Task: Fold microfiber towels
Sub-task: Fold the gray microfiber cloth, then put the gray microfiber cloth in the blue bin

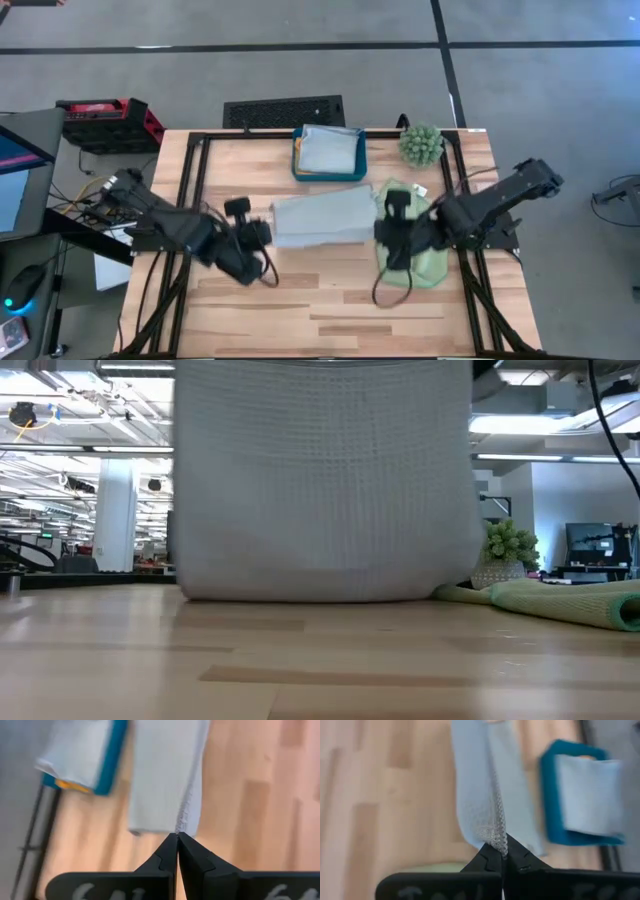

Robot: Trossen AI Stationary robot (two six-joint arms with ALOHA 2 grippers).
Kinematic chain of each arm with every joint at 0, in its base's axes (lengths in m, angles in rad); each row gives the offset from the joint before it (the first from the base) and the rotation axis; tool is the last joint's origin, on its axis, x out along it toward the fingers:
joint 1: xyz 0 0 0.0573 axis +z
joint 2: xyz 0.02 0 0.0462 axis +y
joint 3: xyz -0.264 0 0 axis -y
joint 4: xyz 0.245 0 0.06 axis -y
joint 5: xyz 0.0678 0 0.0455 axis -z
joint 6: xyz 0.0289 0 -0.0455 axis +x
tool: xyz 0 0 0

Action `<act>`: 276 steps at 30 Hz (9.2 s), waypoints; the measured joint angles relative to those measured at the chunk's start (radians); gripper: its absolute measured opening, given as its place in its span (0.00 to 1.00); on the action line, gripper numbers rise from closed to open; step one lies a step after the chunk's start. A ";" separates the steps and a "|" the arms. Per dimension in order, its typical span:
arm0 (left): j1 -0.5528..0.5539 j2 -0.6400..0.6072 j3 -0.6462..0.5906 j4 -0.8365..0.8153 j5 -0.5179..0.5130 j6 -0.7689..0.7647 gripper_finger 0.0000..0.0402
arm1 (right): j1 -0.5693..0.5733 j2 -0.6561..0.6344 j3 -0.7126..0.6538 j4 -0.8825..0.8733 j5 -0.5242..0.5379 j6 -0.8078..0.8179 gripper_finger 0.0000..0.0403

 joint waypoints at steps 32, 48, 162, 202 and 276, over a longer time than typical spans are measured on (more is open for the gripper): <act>-0.201 0.388 -0.001 0.164 0.195 -0.374 0.00 | 0.175 0.291 -0.093 0.200 -0.268 0.202 0.02; 0.032 0.386 -0.145 0.006 0.070 -0.454 0.00 | -0.153 0.293 -0.208 0.129 -0.170 0.069 0.02; 0.281 0.388 -0.176 0.540 0.120 0.501 0.00 | -0.132 0.020 -0.270 0.198 -0.108 -0.103 0.38; 0.459 0.552 -0.034 1.312 0.348 0.952 0.04 | -0.131 -0.166 -0.270 0.090 -0.094 -0.058 0.38; 0.609 0.586 -0.127 0.728 0.382 0.808 0.34 | -0.171 0.201 -0.709 0.945 -0.235 -0.001 0.38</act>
